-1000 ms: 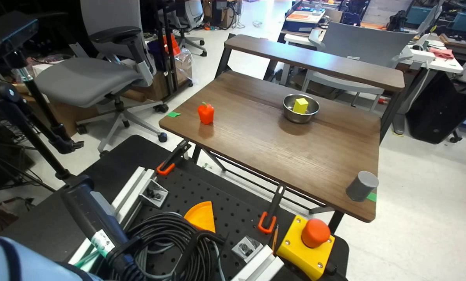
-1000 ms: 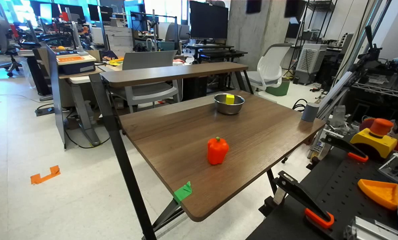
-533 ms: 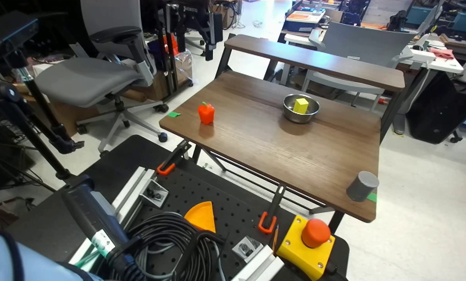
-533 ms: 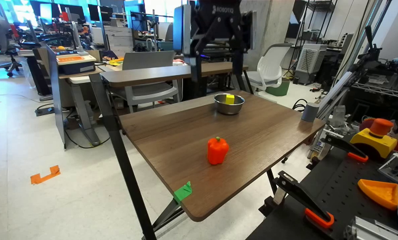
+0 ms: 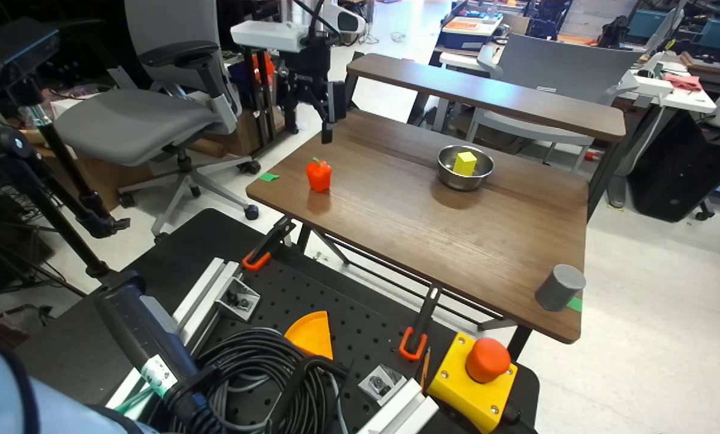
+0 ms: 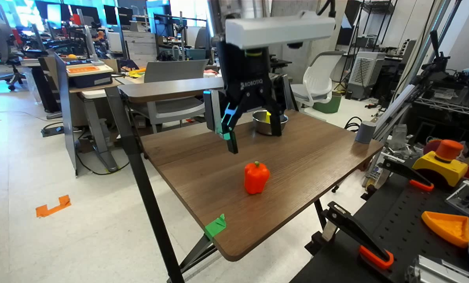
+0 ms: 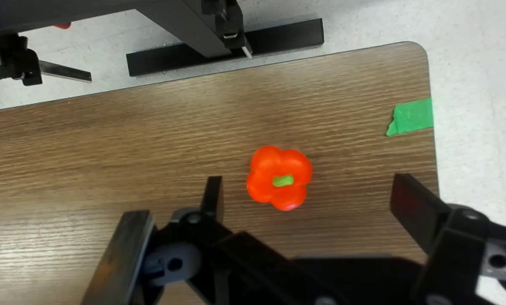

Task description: Move the pepper backwards

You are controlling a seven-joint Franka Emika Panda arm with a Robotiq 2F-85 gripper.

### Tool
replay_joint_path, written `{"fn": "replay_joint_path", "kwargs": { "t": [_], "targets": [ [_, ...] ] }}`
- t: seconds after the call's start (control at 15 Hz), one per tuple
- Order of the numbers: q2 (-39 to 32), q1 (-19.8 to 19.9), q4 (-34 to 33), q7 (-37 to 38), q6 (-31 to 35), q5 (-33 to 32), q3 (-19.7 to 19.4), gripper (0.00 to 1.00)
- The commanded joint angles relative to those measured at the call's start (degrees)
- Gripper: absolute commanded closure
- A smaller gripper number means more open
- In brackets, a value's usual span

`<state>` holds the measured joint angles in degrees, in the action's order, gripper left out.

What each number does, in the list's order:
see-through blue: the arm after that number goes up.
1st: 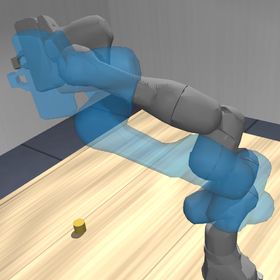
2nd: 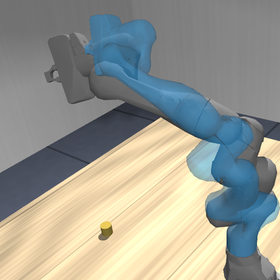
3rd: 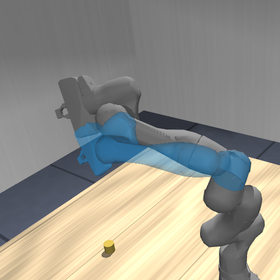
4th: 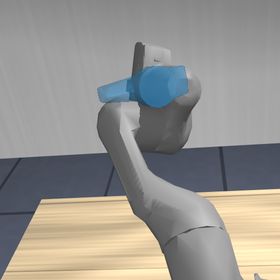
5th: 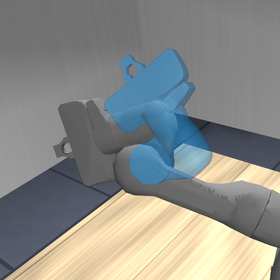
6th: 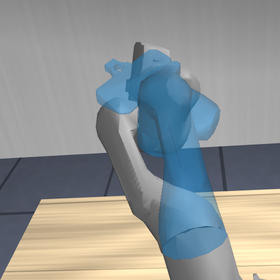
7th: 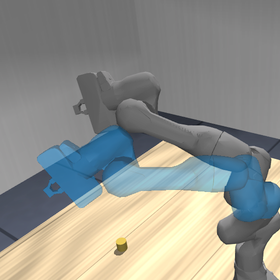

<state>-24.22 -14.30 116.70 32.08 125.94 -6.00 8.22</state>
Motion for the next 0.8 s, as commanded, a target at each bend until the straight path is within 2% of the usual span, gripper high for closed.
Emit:
{"fn": "replay_joint_path", "kwargs": {
  "t": [0.0, 0.4, 0.47, 0.73],
  "targets": [
    [-5.52, -1.83, -4.21, 1.46, -1.46, -0.1, -2.92, 0.0],
    [-12.65, -3.07, -9.4, 2.36, -4.69, 0.31, -5.32, 0.0],
    [-13.71, -3.29, -10.32, 2.44, -5.46, 0.35, -5.45, 0.18],
    [-16.53, -4.17, -13.67, 2.33, -8.62, 0.65, -5.27, 0.49]
  ]
}}
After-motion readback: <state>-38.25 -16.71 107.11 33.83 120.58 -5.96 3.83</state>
